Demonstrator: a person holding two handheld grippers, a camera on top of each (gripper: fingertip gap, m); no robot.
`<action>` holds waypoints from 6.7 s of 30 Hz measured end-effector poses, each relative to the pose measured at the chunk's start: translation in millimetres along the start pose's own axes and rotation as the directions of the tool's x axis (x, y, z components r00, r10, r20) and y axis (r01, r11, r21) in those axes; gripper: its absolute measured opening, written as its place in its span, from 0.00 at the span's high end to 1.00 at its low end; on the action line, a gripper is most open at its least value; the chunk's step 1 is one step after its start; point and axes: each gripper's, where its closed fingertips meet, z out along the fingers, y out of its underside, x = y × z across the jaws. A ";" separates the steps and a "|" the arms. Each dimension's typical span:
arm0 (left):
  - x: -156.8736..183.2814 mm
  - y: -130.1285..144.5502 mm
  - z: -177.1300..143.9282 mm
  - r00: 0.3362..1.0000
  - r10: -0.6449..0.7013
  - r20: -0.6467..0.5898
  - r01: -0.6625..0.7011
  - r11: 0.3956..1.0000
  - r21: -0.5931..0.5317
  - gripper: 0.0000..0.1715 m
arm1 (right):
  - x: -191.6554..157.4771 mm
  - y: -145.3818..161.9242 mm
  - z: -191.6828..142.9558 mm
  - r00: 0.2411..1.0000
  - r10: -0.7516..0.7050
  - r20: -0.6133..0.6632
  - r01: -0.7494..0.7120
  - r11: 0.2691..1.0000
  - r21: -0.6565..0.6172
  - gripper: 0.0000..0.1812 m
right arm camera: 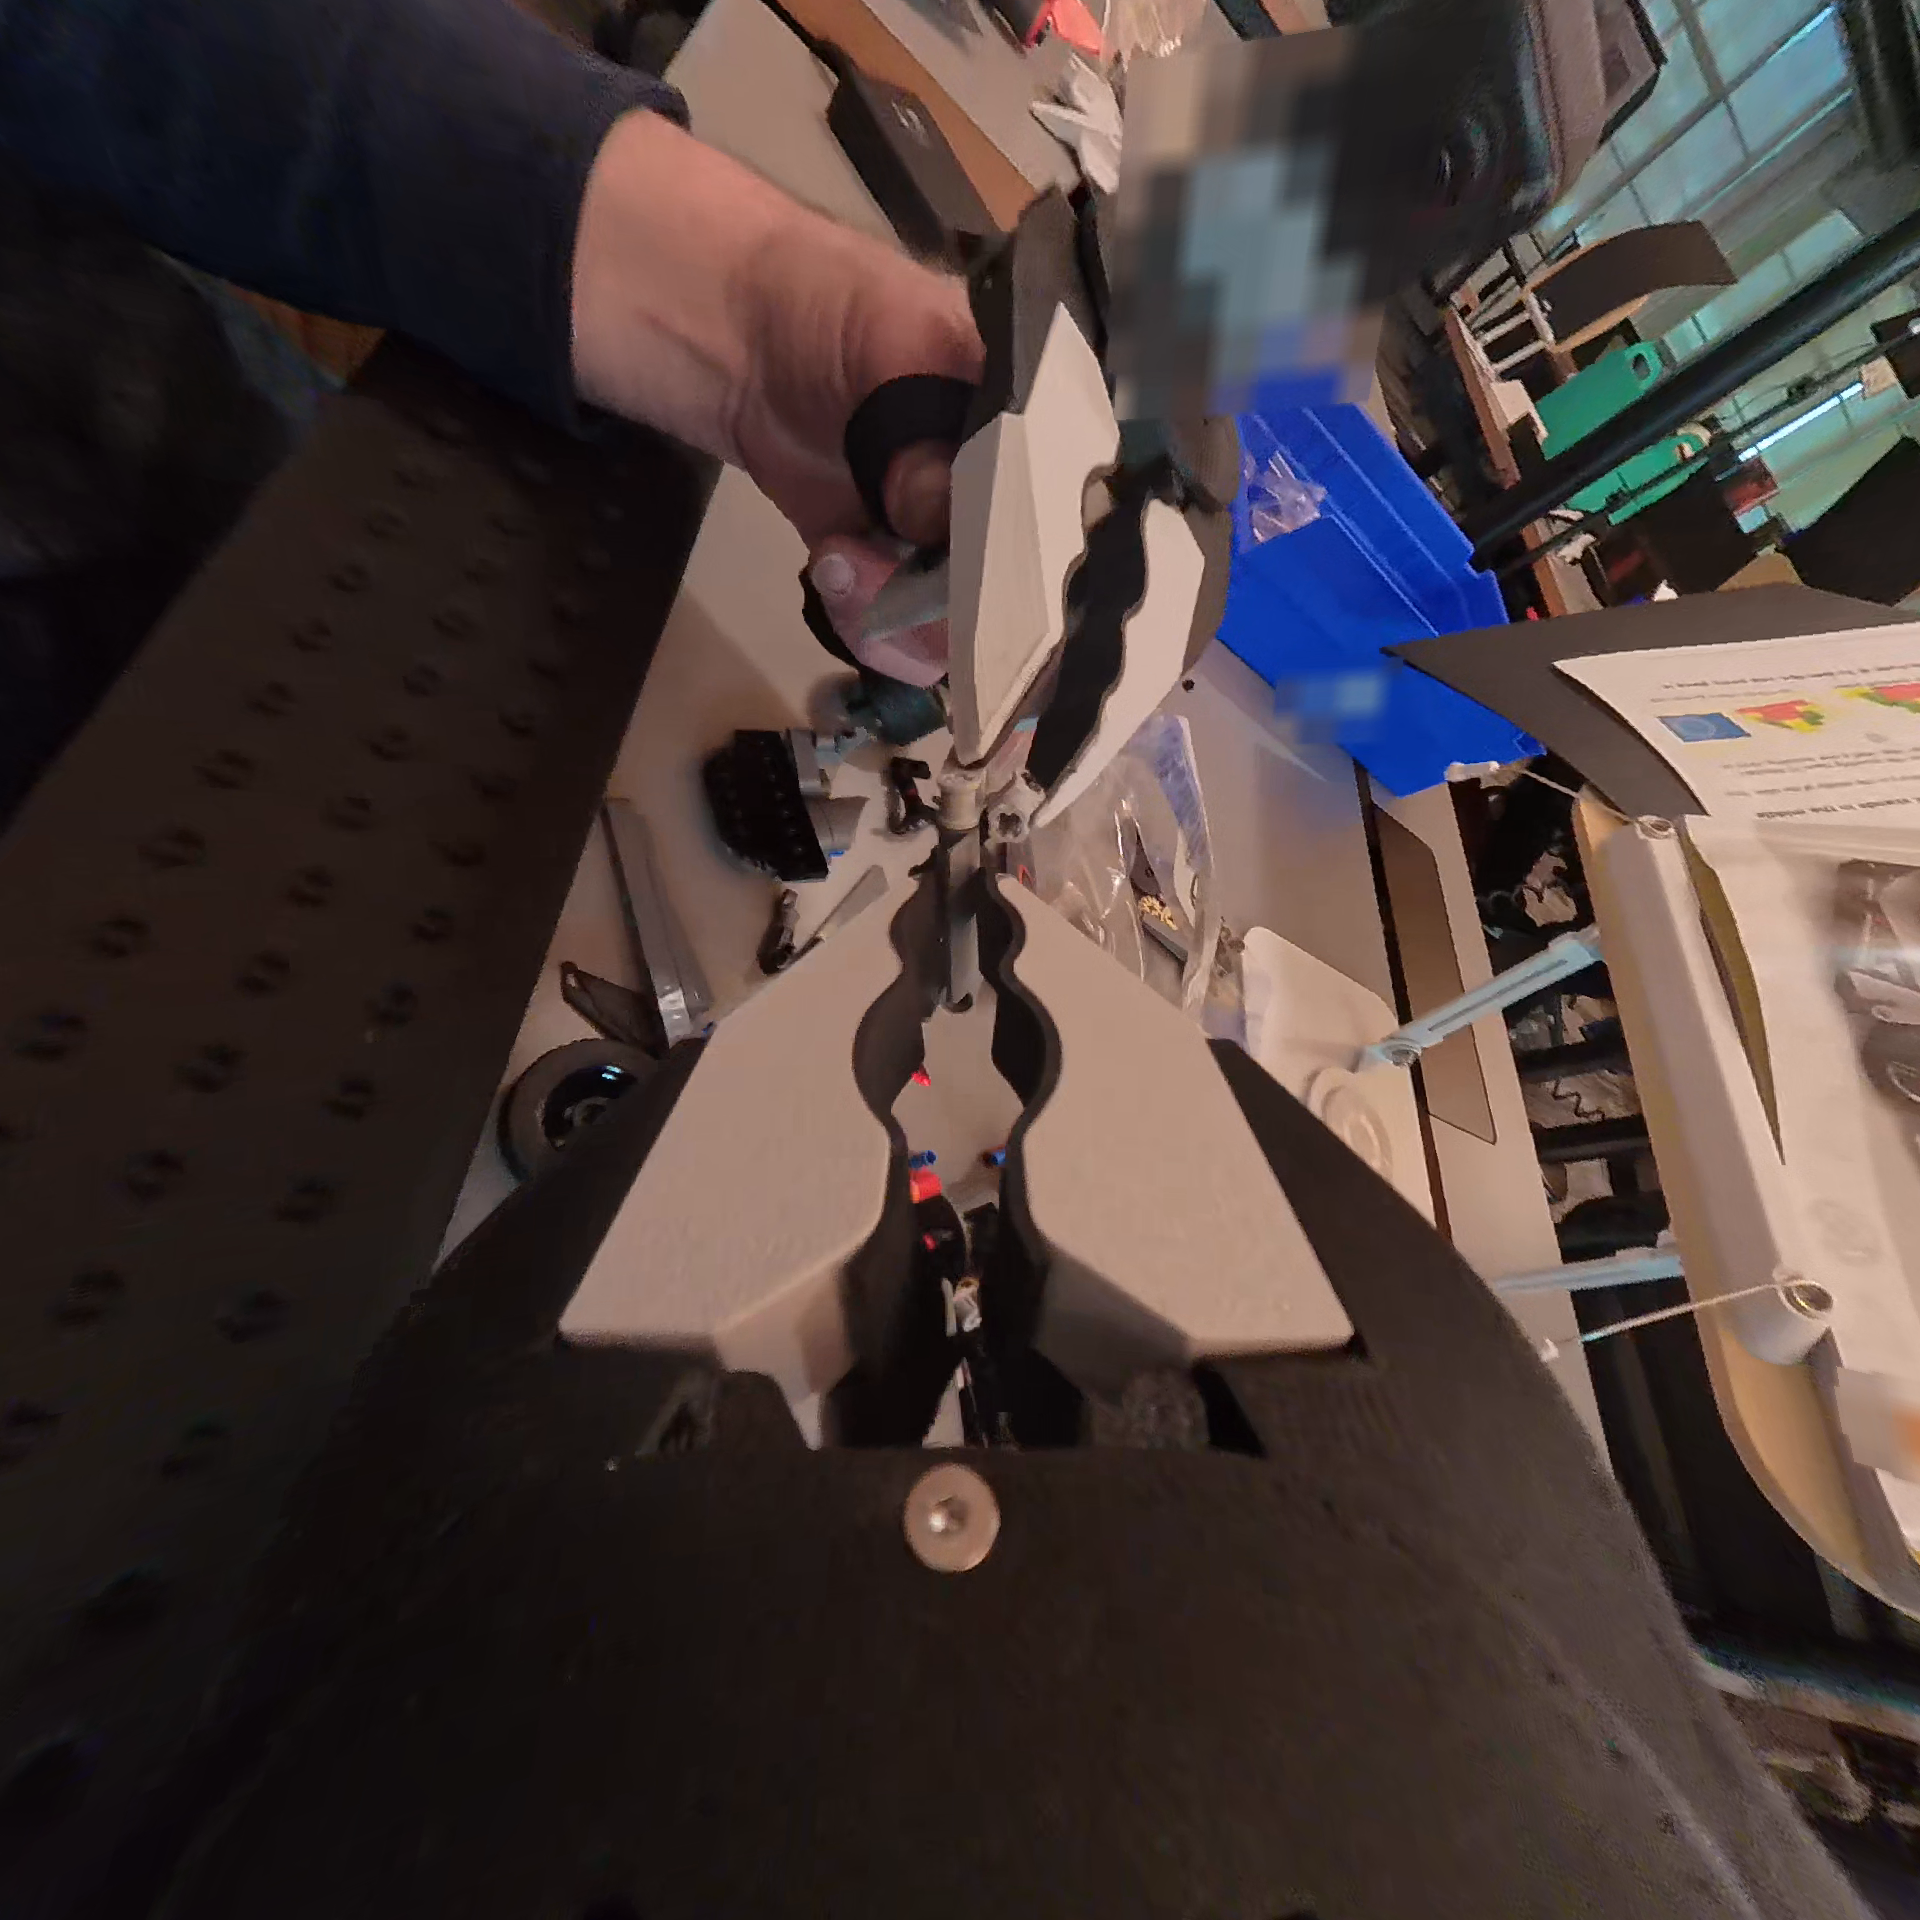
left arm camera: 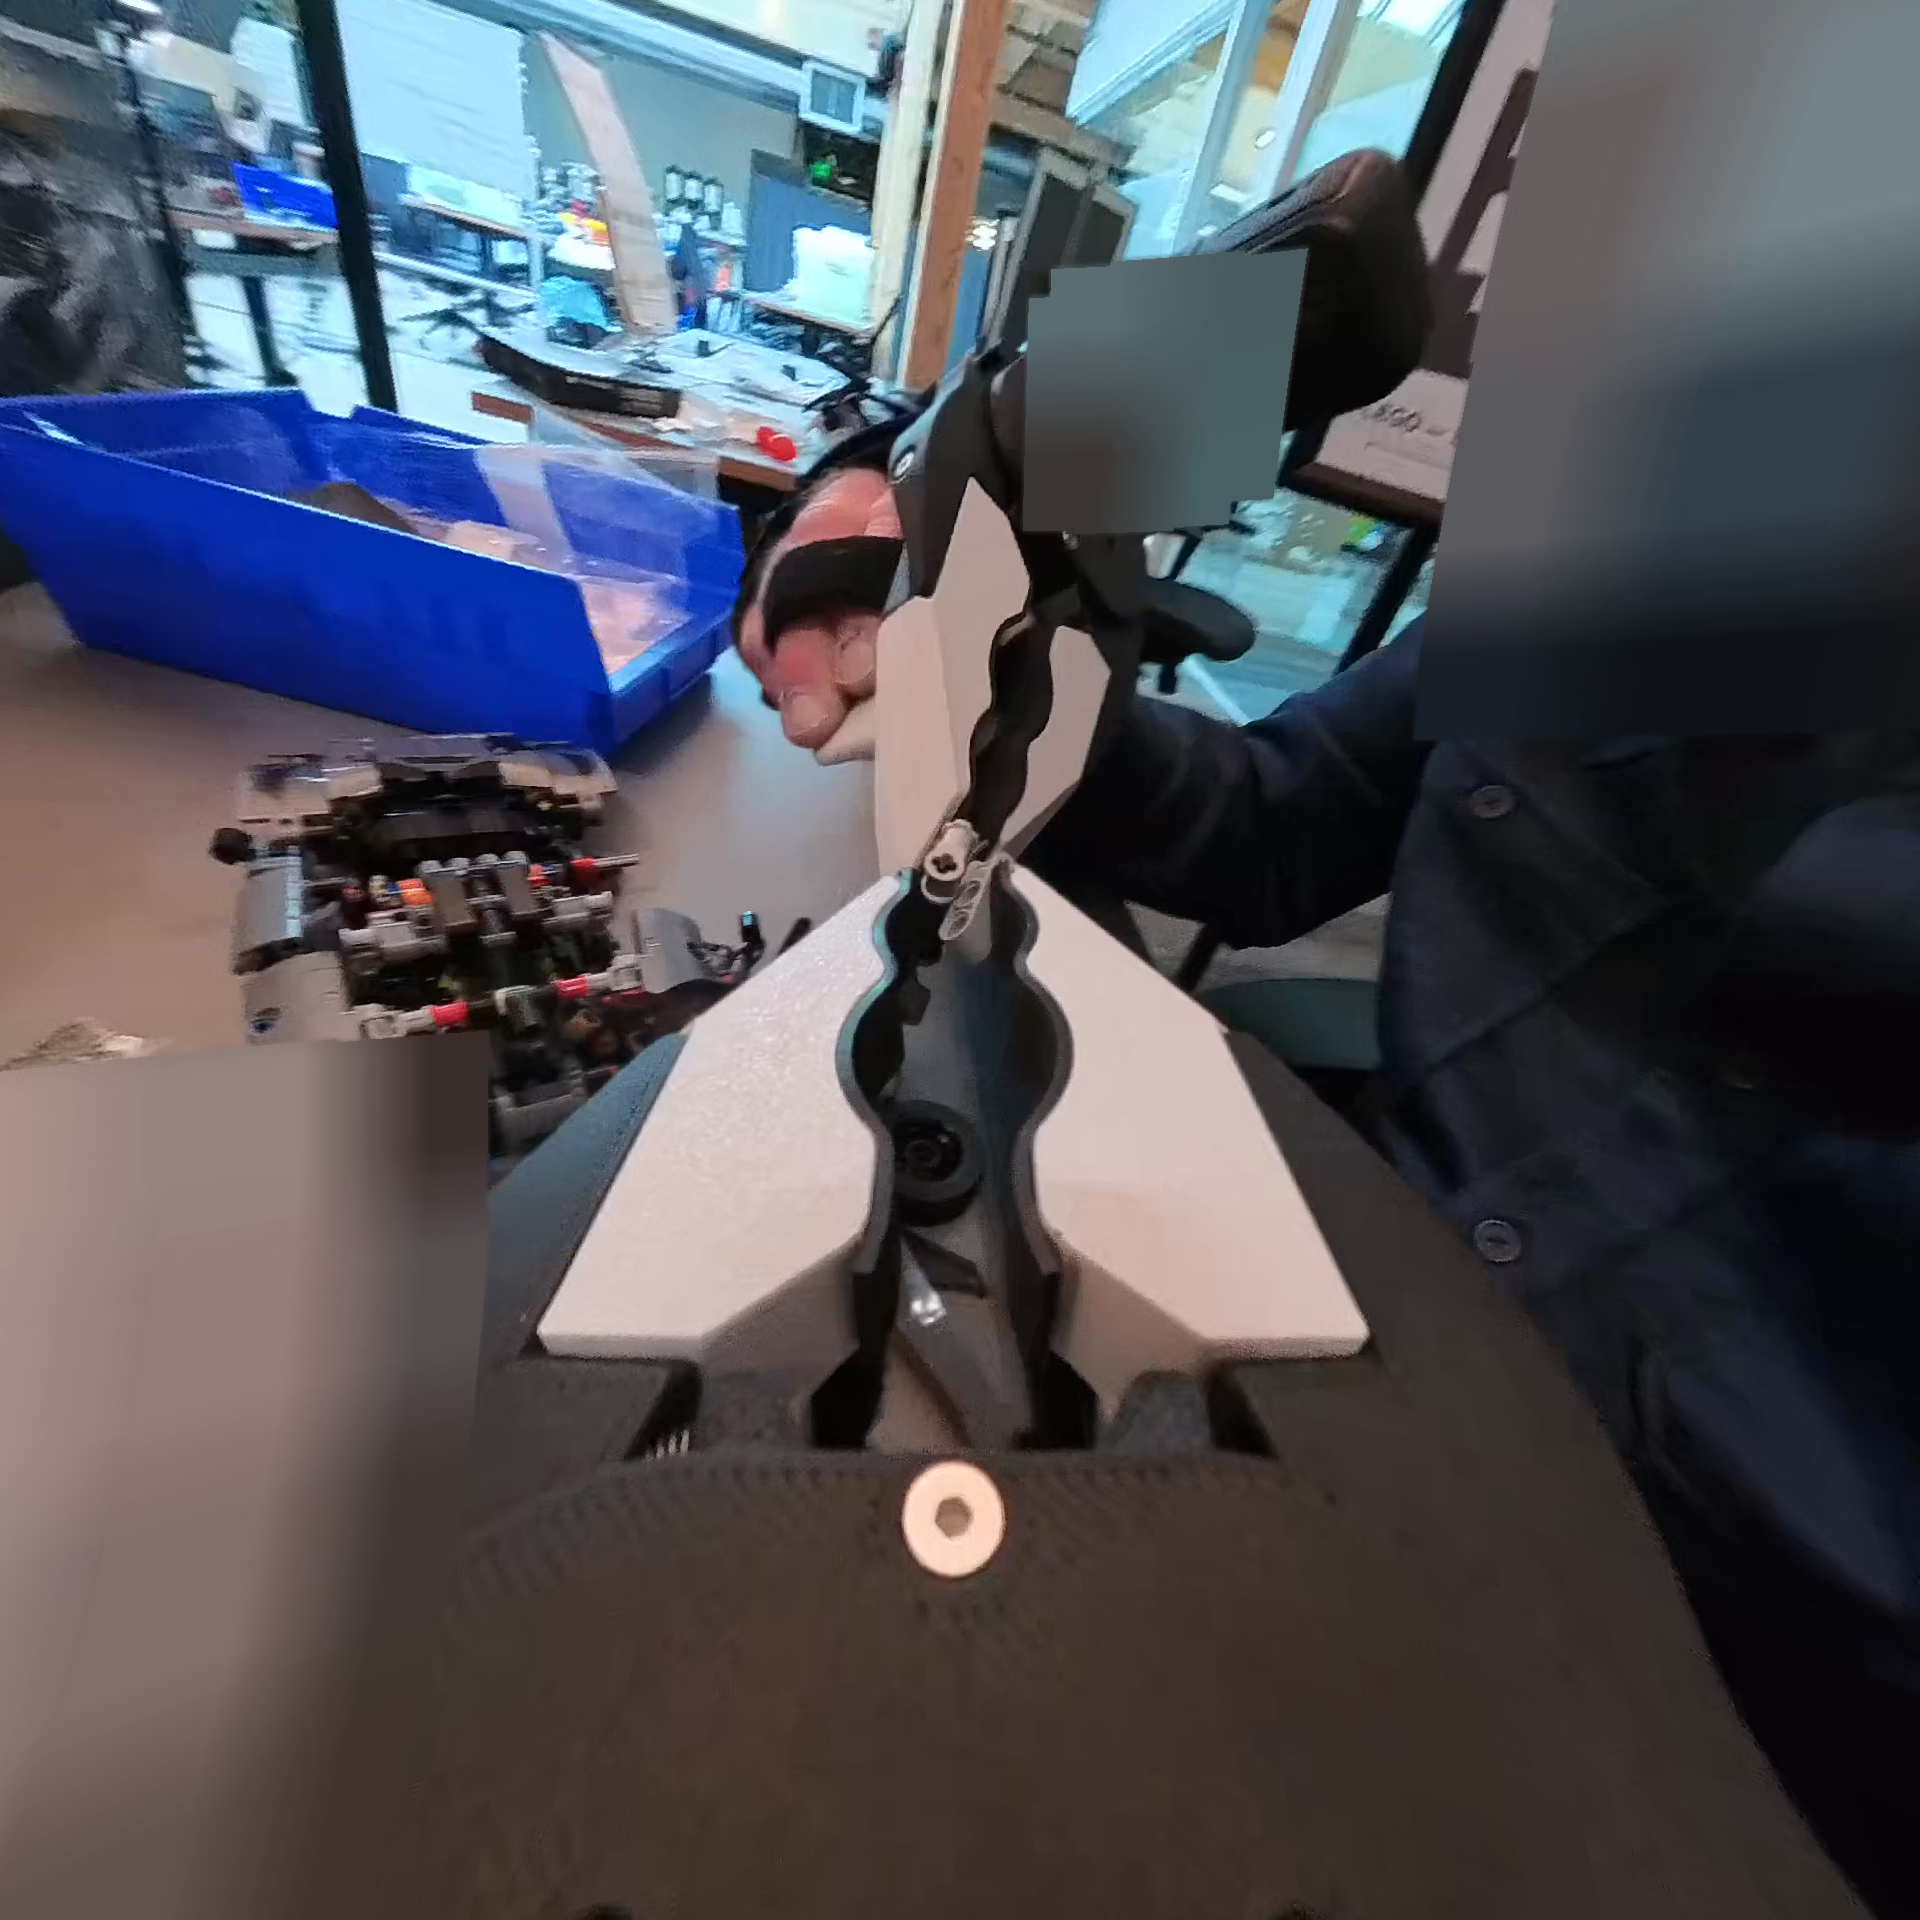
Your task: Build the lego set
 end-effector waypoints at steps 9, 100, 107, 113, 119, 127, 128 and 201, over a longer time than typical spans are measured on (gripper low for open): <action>13.7 0.2 5.3 0.994 -0.029 -0.105 0.031 0.999 0.019 0.97 | -12.9 -4.8 0.7 0.999 -0.013 0.053 0.012 1.000 0.012 0.98; -54.0 34.8 4.1 0.931 -0.261 0.256 0.276 0.961 -0.027 0.98 | -48.2 41.1 2.6 0.984 0.082 0.157 -0.065 0.992 -0.108 0.97; -60.9 85.4 16.3 0.912 -0.186 0.364 0.307 0.901 -0.307 0.95 | -35.6 44.9 -6.4 0.976 0.163 0.143 -0.153 0.985 -0.080 0.97; -52.6 73.9 15.3 0.931 -0.161 0.328 0.260 0.922 -0.286 0.88 | -28.4 58.5 -3.8 0.973 0.207 0.104 -0.192 0.972 -0.137 0.97; -27.3 42.3 25.9 0.962 0.111 0.251 -0.037 0.959 -0.281 0.85 | -24.3 65.5 -1.3 0.960 0.263 0.095 -0.246 0.955 -0.164 0.97; -32.5 48.0 36.8 0.893 0.346 0.288 -0.213 0.888 -0.407 0.97 | -18.3 54.1 -2.0 0.925 0.362 0.112 -0.354 0.931 -0.085 0.96; -32.3 43.9 36.4 0.888 0.351 0.299 -0.224 0.895 -0.386 0.97 | -17.6 53.2 -1.5 0.922 0.370 0.111 -0.363 0.928 -0.081 0.94; -0.3 -19.8 65.6 0.970 -0.230 -0.078 0.240 0.958 0.157 0.70 | 31.3 -19.1 -61.2 0.893 0.422 0.155 -0.435 0.726 0.533 0.98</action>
